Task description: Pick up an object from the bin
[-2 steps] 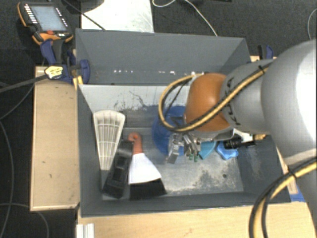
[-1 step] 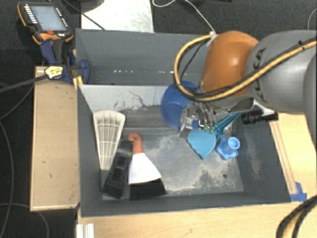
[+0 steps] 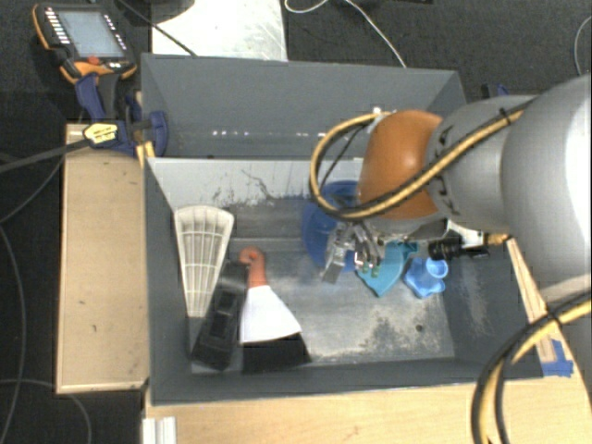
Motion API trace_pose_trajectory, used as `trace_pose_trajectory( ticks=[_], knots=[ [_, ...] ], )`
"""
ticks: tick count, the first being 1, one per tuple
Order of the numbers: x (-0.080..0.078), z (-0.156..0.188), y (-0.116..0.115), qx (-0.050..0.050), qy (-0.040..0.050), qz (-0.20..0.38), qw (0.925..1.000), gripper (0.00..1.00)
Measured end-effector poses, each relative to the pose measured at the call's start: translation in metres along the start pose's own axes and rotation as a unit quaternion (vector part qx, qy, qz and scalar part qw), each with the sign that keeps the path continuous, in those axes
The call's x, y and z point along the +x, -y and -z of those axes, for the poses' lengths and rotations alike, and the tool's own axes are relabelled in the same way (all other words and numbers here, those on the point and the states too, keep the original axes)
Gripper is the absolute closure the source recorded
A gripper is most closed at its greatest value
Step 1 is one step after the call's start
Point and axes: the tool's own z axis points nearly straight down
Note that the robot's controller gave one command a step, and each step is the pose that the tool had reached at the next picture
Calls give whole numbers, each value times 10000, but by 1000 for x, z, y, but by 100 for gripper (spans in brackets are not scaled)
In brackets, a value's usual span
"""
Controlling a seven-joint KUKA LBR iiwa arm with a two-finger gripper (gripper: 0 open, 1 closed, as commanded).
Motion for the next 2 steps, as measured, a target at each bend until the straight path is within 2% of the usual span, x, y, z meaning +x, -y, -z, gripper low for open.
trace_pose_trajectory(
  ticks=[1, 2],
  knots=[
    [7, 75, -12, 15, -56, 0, 10000, 100],
    [-2, 1, -11, -6, 14, -70, 10000, 100]
  ],
)
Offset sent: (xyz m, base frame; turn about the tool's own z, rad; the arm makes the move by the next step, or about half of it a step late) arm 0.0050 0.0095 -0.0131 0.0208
